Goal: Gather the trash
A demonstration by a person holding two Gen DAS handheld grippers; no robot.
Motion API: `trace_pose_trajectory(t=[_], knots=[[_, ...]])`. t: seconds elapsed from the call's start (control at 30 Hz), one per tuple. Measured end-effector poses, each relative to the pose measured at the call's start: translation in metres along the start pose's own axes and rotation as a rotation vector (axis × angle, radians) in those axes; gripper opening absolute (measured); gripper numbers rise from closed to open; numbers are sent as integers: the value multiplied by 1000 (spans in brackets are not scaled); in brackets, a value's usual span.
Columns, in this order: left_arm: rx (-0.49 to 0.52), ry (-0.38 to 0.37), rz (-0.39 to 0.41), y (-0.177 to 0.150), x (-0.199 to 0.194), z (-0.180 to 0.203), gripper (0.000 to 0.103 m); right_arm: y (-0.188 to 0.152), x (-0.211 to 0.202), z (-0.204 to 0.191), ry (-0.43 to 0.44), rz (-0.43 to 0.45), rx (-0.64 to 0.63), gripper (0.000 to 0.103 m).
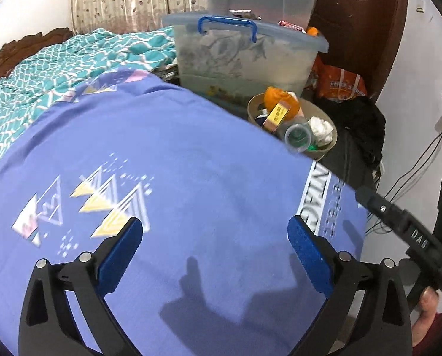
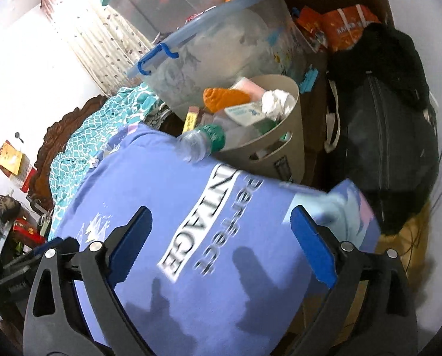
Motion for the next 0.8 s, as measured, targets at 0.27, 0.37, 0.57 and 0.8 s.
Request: trace_pose_trajectory(t=[0.27, 0.37, 0.57, 0.8], knots=[[-27, 58, 30, -25, -33, -27, 94, -24, -23, -39, 9, 0, -59, 97], [-44, 76, 44, -31, -44, -37, 94, -32, -29, -54, 14, 0, -87, 99], [-48, 123, 53, -36, -58, -49, 94, -41, -41, -78, 26, 20, -133, 99], [-49, 152, 93, -36, -72, -56, 94, -34, -56, -88, 17, 67, -137, 99]])
Point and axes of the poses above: each gripper's, at about its wrist camera, not at the fingertips, and x roughly the way its jaws point, z to its right, y to its top, the point moved 9 cm from there along x, roughly the way its jaws point, and after that the axes turned 6 degrees about z, right-handed, at the moved point
